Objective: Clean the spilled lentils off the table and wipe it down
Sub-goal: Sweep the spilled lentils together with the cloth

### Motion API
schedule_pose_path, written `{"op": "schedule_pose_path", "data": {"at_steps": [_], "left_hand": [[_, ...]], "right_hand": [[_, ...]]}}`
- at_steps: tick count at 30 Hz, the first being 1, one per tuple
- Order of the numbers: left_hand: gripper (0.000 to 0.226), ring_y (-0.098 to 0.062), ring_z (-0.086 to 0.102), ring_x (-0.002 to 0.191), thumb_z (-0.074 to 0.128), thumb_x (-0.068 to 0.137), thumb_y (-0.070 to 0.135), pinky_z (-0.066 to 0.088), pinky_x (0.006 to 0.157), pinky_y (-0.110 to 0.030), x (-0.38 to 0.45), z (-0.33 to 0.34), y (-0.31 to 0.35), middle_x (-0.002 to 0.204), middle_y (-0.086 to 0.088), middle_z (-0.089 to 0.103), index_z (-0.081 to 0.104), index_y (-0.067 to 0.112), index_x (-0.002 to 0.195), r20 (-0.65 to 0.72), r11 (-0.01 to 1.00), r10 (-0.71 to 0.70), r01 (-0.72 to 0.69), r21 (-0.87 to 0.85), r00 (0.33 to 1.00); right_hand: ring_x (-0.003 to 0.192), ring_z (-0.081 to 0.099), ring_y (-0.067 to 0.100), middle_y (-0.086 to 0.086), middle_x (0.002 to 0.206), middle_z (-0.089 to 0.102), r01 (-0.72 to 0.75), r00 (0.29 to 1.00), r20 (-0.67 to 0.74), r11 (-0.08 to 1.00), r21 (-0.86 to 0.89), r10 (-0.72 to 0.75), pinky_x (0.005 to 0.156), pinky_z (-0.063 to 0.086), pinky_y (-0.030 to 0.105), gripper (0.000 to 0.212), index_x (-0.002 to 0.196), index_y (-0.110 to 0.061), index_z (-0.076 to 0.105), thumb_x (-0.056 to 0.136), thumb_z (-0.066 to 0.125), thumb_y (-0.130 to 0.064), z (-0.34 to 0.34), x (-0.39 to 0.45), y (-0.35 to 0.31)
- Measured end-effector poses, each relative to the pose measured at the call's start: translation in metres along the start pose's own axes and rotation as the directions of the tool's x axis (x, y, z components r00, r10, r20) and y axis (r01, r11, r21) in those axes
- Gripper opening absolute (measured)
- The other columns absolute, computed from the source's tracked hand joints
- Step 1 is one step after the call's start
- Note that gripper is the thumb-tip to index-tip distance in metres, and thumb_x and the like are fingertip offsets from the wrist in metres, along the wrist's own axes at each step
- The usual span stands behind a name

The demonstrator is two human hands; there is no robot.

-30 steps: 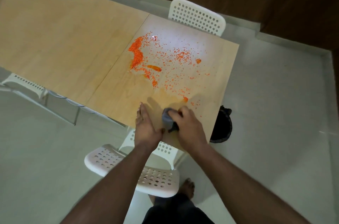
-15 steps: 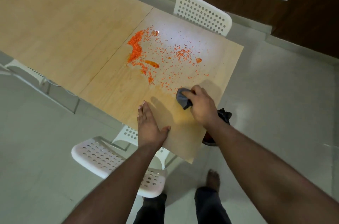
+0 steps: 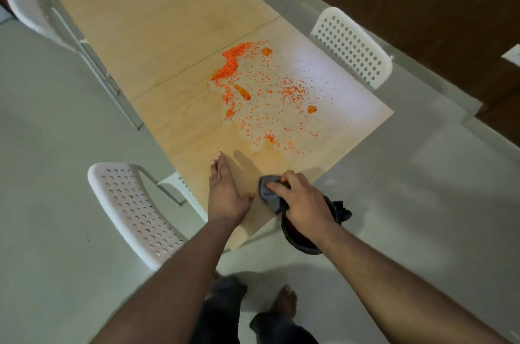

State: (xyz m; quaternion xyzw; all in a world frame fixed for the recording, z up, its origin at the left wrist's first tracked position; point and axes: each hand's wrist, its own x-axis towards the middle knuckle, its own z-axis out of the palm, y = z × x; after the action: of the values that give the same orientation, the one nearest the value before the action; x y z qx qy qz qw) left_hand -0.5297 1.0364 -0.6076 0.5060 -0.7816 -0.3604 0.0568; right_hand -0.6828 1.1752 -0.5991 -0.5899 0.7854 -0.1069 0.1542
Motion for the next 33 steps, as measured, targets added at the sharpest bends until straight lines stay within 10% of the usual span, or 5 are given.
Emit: {"op": "schedule_pose_path", "data": {"at_steps": [8,20,33], "left_hand": [[0.123,-0.019,0.001,0.163,0.060,0.076,-0.011,0.037,0.119,-0.034,-0.001,0.019,0.030,0.177,-0.002,0.001,-0.018,0.023,0.166,-0.031,0.996,-0.026,0.024,-0.084,0.999],[0.127,-0.028,0.001,0.162,0.082,0.086,0.037,0.020,0.130,-0.049,0.006,0.060,0.078,0.176,-0.009,0.001,-0.014,0.012,0.166,-0.103,0.987,-0.124,0.112,-0.113,0.987],[0.124,-0.026,-0.007,0.162,0.078,0.083,0.020,0.017,0.131,-0.047,0.011,0.082,0.108,0.176,-0.007,-0.004,-0.014,0.008,0.165,-0.204,0.966,-0.236,0.206,-0.156,0.950]], "right_hand": [[0.108,0.047,0.031,0.006,0.113,0.043,-0.048,0.997,-0.066,0.999,-0.021,0.047,0.071,0.040,0.037,0.050,0.139,-0.025,0.059,0.093,0.061,-0.006,-0.041,0.088,0.062],[0.108,0.056,0.033,0.005,0.120,0.045,0.220,0.967,0.141,0.974,-0.052,-0.211,0.055,0.053,0.038,0.073,0.129,-0.021,0.061,0.062,0.079,0.002,-0.049,0.025,0.095],[0.107,0.049,0.033,0.008,0.114,0.044,0.220,0.975,0.047,0.973,-0.073,-0.216,0.065,0.051,0.045,0.058,0.139,-0.023,0.057,0.086,0.066,0.001,-0.092,0.139,0.127]]}}
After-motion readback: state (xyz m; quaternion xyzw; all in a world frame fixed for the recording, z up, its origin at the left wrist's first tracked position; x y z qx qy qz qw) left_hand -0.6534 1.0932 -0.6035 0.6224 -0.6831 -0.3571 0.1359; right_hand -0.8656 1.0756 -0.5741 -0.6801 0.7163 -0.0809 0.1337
